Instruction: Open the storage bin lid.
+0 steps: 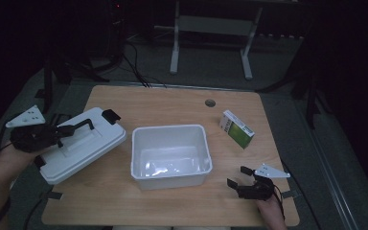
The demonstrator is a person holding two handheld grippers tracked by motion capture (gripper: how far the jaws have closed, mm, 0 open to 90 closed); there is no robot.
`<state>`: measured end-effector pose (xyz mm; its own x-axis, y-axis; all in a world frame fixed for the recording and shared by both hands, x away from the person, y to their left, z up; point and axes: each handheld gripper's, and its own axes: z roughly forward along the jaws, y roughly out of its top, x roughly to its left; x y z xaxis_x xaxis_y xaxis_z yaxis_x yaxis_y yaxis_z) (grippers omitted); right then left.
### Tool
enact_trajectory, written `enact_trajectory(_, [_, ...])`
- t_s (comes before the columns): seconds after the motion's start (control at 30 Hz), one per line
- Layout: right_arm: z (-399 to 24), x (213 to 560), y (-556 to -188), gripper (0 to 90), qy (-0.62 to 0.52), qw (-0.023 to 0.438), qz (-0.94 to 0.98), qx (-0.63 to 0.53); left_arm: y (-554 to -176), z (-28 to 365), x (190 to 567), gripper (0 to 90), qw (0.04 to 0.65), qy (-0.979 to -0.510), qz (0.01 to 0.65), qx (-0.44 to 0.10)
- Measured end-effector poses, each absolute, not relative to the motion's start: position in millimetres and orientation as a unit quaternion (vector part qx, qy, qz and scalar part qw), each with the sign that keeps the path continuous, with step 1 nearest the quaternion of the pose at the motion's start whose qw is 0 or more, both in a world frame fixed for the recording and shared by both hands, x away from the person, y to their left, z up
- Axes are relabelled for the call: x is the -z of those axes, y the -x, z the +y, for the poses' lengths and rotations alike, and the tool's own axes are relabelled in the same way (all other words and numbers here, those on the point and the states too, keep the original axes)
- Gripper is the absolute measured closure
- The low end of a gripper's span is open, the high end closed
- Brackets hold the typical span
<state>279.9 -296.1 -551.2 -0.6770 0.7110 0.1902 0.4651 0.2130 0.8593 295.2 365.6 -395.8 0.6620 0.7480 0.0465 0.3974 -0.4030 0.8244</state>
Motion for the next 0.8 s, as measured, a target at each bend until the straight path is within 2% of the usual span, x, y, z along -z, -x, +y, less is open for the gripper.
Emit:
enact_trajectory(0.5, [-295.5, 551.5, -279.5, 13.7, -0.381, 0.124, 0.770, -0.496, -300.8, 358.8, 449.2, 83.2, 0.403, -0.803, 0.381, -0.218])
enact_trajectory(0.8, [-296.1, 551.5, -279.4, 13.8, -0.382, 0.124, 0.769, -0.498, -305.3, 348.3, 483.5, 83.2, 0.406, -0.803, 0.395, -0.187])
